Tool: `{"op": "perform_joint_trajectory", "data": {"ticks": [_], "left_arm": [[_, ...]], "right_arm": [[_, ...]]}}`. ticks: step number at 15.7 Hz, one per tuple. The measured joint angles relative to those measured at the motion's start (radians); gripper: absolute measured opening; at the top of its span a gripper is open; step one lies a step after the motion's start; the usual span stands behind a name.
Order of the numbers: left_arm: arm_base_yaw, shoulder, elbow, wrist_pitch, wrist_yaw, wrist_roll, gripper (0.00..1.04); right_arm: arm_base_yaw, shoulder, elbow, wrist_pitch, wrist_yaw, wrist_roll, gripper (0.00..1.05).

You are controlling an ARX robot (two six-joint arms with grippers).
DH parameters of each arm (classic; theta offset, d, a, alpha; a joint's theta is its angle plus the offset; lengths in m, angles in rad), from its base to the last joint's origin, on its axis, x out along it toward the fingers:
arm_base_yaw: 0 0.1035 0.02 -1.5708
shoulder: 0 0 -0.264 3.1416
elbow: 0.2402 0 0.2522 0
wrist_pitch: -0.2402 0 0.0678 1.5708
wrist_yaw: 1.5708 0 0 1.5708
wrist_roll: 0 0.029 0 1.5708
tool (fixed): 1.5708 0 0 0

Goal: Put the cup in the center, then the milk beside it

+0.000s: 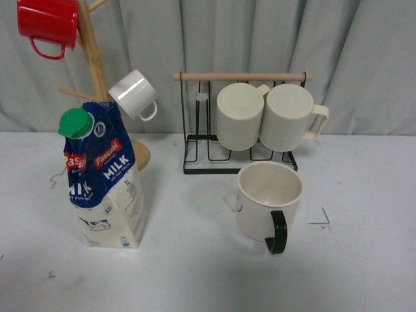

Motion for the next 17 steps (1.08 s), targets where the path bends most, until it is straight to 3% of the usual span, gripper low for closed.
{"op": "perform_joint_trajectory", "data": {"ticks": [3, 7, 11, 12, 14, 17], "left_arm": [[0.0, 0.0, 0.0, 0.0, 0.0, 0.0, 0.98], [0.0, 0.0, 0.0, 0.0, -0.001, 0.0, 0.98], [0.0, 0.0, 0.0, 0.0, 0.0, 0.0, 0.98], [0.0, 0.0, 0.0, 0.0, 0.0, 0.0, 0.98], [0.0, 0.0, 0.0, 0.0, 0.0, 0.0, 0.98], [0.0, 0.0, 0.0, 0.0, 0.0, 0.0, 0.98]], "right_arm": [[0.0, -0.082, 0.0, -0.078, 0.0, 0.0, 0.02], [0.0, -0.352, 0.0, -0.369, -0.003, 0.0, 0.02], [0.004, -0.364, 0.0, -0.369, -0.003, 0.0, 0.02], [0.004, -0.364, 0.0, -0.368, -0.003, -0.001, 0.06], [0.004, -0.364, 0.0, -0.368, -0.003, -0.001, 0.29], [0.004, -0.364, 0.0, -0.368, -0.003, -0.001, 0.38]]}}
